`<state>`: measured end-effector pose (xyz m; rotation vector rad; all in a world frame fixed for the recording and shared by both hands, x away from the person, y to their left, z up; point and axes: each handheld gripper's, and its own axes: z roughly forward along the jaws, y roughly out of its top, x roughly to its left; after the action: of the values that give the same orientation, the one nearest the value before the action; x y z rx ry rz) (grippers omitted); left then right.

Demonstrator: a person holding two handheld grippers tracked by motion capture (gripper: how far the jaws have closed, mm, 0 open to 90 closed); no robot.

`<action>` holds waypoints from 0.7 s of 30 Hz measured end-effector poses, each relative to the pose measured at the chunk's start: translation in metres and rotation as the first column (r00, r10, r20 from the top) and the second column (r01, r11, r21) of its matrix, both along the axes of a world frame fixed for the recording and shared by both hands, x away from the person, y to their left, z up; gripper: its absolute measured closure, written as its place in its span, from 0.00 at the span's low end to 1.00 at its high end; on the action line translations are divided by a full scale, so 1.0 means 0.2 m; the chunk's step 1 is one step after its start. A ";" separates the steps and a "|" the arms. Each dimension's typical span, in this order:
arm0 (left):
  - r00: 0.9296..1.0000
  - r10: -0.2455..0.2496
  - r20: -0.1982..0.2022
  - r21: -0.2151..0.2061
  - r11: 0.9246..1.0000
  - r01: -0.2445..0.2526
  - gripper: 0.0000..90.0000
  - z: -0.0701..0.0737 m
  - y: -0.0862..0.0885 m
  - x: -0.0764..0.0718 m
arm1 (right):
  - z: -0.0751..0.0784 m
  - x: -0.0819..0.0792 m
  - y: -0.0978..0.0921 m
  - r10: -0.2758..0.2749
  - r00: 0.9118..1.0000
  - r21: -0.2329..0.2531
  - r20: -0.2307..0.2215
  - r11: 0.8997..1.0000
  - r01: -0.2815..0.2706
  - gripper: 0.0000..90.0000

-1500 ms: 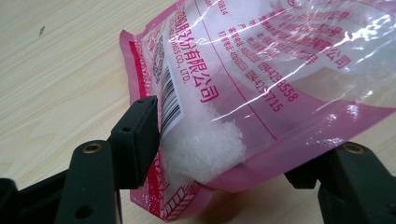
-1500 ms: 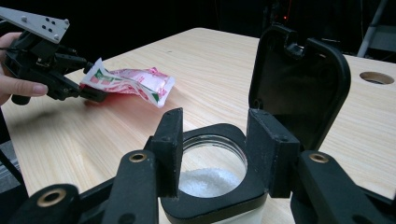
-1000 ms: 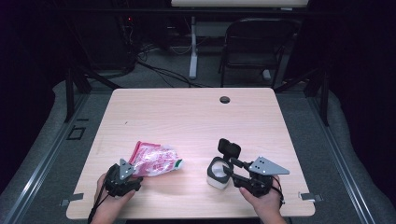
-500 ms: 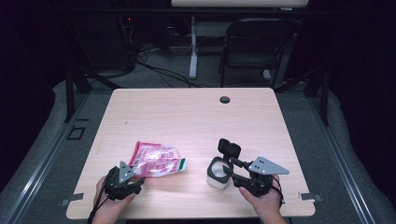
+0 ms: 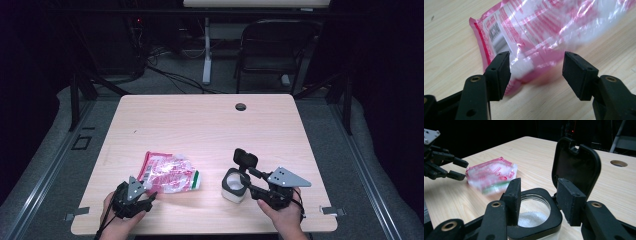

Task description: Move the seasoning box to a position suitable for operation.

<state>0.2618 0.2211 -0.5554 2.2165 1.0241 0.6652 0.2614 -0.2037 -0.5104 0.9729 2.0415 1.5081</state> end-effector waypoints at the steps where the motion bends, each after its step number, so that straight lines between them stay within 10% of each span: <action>1: 1.000 -0.002 -0.003 -0.003 1.000 0.002 0.44 0.01 0.00 0.00 | 0.00 0.00 0.00 0.000 1.000 0.005 0.001 1.000 0.000 0.61; 21: 1.000 0.014 0.027 -0.094 0.996 -0.011 0.45 0.03 0.02 0.02 | 0.02 0.03 -0.08 -0.075 0.997 0.006 -0.024 0.997 0.076 0.55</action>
<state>0.2659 0.2253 -0.5490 2.1162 1.0354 0.6378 0.2674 -0.2203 -0.5059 1.0635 1.9938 1.4724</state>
